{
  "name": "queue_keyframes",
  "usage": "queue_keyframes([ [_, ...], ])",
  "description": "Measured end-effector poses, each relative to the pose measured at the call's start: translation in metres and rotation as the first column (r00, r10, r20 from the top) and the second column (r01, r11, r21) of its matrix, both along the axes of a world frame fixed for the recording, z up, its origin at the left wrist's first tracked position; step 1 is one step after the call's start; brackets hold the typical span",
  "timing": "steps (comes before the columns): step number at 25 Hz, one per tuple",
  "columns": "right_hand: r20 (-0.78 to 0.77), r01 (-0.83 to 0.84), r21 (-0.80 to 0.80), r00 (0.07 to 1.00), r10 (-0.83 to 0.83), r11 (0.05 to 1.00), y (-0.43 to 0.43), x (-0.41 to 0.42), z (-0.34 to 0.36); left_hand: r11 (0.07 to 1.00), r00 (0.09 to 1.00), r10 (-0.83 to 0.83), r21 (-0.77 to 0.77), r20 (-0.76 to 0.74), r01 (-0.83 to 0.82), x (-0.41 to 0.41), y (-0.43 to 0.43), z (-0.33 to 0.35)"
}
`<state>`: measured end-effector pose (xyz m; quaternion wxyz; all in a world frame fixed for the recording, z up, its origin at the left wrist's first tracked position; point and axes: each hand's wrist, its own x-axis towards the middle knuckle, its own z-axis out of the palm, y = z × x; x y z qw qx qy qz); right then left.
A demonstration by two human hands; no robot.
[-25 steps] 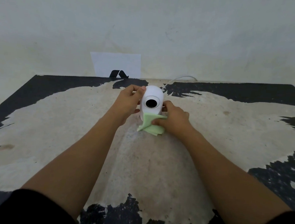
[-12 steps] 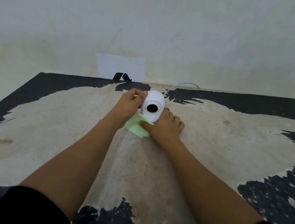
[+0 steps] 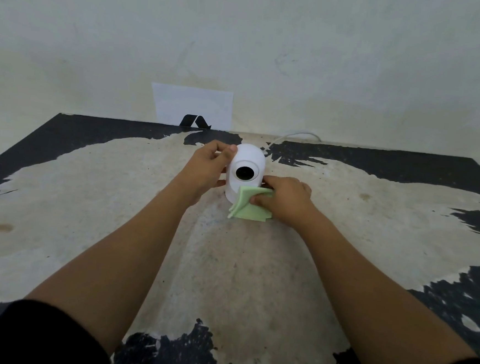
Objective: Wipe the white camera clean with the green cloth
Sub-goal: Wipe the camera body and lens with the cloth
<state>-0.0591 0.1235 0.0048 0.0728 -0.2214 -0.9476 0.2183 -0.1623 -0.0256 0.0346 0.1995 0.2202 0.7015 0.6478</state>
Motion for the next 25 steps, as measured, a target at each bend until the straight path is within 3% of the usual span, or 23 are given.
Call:
queue_keyframes([
  [4,-0.068,0.025,-0.112,0.997,-0.033,0.993,0.000,0.005,-0.004,1.000,1.000,-0.001,0.008,0.000,0.001,0.001,0.000,0.000],
  [10,-0.015,0.180,0.018,0.984,-0.179,0.984,-0.036,-0.002,-0.013,1.000,1.000,0.009,-0.020,-0.027,-0.009,0.004,0.000,0.000],
  [15,-0.006,0.167,-0.002,0.986,-0.167,0.986,-0.032,0.014,-0.001,0.994,1.000,-0.011,-0.110,-0.021,0.009,0.002,-0.006,0.010],
  [19,-0.103,0.094,-0.155,0.988,-0.111,0.983,-0.032,0.033,0.012,0.988,0.976,0.059,-0.127,-0.209,-0.087,0.016,-0.021,0.008],
  [23,-0.208,-0.034,-0.294,0.978,-0.029,0.955,-0.037,0.040,0.034,0.966,0.842,-0.118,-0.257,-0.527,-0.025,0.035,-0.037,-0.011],
  [25,-0.234,-0.099,-0.324,0.972,0.022,0.941,-0.039,0.038,0.043,0.963,0.827,-0.132,-0.268,-0.546,-0.023,0.035,-0.036,-0.016],
])
